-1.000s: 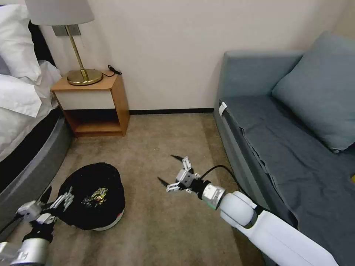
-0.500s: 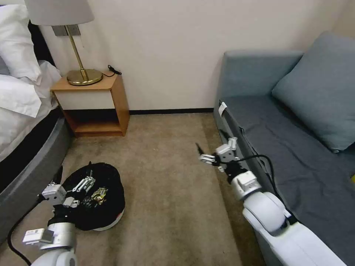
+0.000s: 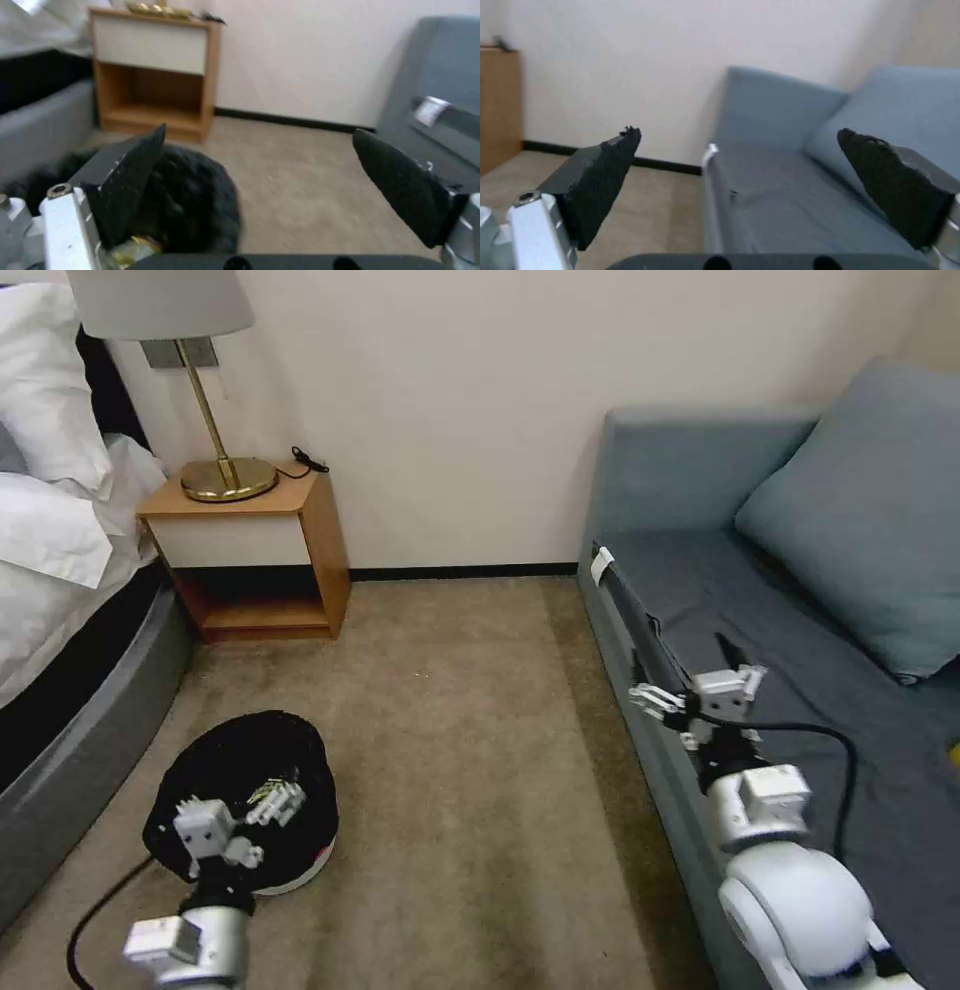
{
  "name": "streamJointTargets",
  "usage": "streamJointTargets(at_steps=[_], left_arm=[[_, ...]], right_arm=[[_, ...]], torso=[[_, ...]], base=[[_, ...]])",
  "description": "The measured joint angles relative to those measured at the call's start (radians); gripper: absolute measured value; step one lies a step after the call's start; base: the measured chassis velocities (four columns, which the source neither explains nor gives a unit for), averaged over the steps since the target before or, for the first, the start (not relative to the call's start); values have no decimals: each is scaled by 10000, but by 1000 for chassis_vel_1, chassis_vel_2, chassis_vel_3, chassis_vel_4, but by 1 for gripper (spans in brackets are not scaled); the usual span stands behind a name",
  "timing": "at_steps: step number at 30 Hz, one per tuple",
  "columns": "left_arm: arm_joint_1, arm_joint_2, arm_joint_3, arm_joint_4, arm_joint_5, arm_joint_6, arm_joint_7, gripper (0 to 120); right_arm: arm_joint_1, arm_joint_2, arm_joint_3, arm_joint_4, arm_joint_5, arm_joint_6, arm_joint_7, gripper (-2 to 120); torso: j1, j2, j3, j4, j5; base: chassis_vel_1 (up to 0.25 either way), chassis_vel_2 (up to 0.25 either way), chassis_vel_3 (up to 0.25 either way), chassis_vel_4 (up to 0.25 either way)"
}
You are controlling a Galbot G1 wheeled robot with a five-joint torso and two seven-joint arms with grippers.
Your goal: Pick up the trash bin, then pick up the garbage on the floor and place it into the trash bin.
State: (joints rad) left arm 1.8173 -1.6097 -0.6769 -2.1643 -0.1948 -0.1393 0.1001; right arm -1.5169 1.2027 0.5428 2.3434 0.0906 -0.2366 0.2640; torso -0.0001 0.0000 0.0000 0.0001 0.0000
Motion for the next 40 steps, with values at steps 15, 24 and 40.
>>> streamJointTargets(at_steps=[15,24,40], left_arm=[[402,105,1480,-947,1256,-263,-649,100],[-143,498,703,-1415,893,215,-764,100],[-329,411,720,-1424,1144,296,-805,100]], right_arm=[[-1337,904,1554,1255,150,92,-45,100],[-1379,933,1600,1217,195,165,-115,100],[-1278,996,1614,1030,195,325,-257,100]], torso=[[0,0,0,0,1],[0,0,0,-1,0],[1,-2,1,0,0]], base=[[0,0,0,0],[0,0,0,0],[0,0,0,0]])
